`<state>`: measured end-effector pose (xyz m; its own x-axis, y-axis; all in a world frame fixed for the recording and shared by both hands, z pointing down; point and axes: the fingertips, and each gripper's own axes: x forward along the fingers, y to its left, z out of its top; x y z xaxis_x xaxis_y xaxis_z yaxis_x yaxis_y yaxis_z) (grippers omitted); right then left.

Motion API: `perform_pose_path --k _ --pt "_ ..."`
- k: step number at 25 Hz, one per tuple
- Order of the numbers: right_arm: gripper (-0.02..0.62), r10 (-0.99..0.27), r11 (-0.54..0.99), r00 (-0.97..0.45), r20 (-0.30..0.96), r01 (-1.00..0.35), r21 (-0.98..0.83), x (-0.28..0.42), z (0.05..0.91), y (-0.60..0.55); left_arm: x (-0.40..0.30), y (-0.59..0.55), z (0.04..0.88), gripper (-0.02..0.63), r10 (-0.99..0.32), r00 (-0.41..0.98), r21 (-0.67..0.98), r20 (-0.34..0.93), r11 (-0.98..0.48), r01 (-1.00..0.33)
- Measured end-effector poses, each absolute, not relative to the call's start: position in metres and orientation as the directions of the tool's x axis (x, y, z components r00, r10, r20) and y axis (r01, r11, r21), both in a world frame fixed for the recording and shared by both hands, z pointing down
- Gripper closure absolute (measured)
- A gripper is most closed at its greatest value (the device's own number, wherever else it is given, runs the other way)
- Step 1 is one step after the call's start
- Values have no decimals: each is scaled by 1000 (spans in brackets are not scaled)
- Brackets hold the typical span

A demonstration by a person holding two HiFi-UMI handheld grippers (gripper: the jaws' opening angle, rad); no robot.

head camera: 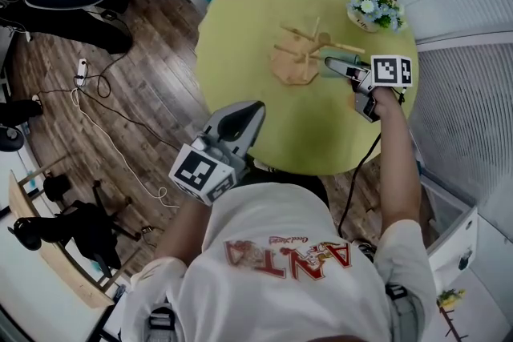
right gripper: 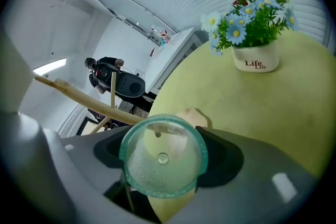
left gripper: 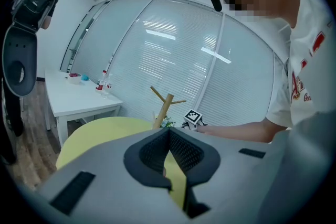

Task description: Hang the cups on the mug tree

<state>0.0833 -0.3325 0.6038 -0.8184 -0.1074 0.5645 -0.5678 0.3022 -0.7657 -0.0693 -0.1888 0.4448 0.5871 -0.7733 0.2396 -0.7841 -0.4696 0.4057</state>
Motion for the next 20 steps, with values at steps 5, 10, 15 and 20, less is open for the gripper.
perform_pose_path --k 5,10,15,20 --pt "255 -95 233 -844 528 -535 -812 67 613 -334 -77 -193 446 597 -775 581 413 249 -458 -787" --pt "255 -81 215 -854 514 -519 -828 61 621 -332 -76 -196 447 597 -774 580 407 255 -458 -790" --pt "255 -80 177 -872 483 -489 -854 57 625 -329 -75 -199 448 597 -771 583 407 258 -460 -789" --pt "255 -86 142 -882 464 -472 -870 57 634 -328 -70 -200 450 597 -766 587 406 261 -465 -787"
